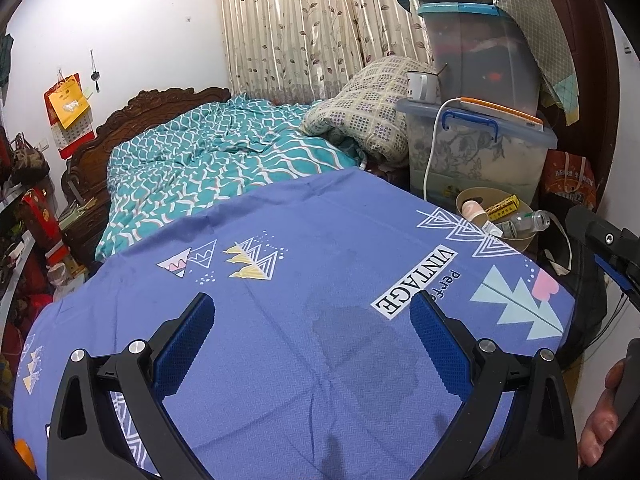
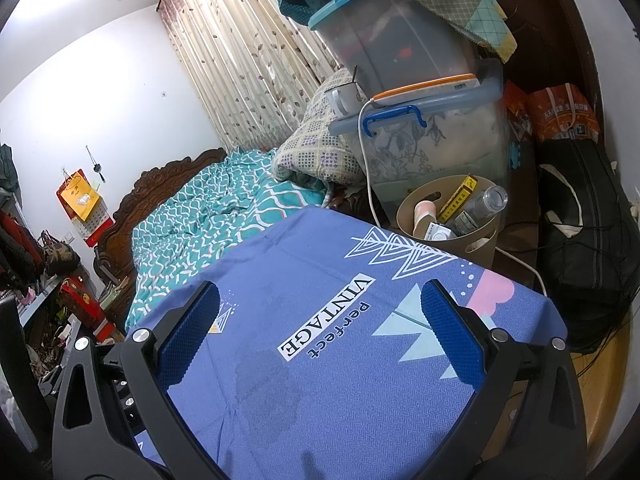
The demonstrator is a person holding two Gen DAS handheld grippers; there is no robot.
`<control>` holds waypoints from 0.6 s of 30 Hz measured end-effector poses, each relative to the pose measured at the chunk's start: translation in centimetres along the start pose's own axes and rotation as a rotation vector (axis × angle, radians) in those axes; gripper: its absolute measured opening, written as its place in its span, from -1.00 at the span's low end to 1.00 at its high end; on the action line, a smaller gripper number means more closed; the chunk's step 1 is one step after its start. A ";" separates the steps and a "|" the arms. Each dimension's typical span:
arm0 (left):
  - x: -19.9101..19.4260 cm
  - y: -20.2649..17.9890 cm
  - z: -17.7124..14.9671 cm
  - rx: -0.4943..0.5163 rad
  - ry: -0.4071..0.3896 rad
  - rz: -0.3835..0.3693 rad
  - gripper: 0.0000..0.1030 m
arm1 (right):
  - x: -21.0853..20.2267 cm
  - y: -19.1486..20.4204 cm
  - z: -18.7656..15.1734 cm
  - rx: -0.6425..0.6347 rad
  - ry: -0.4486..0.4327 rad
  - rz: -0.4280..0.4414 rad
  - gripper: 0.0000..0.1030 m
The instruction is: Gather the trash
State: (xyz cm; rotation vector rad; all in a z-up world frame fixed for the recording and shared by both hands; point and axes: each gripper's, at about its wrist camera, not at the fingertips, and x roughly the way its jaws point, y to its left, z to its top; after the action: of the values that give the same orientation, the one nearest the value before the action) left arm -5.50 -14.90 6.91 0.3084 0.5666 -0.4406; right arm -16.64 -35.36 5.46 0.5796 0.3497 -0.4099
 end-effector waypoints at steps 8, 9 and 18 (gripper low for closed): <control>0.0 -0.1 -0.2 0.000 0.001 -0.003 0.83 | 0.0 0.0 0.0 0.000 0.000 0.000 0.94; 0.0 -0.1 -0.1 0.000 0.001 -0.003 0.83 | 0.0 0.0 0.0 0.000 -0.001 -0.001 0.94; 0.0 -0.1 -0.2 0.001 0.000 -0.002 0.83 | 0.0 0.0 0.0 0.000 0.000 0.000 0.94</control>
State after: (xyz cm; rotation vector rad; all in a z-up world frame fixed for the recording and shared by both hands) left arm -5.60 -14.93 6.76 0.3091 0.5671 -0.4432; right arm -16.63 -35.39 5.46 0.5795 0.3500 -0.4104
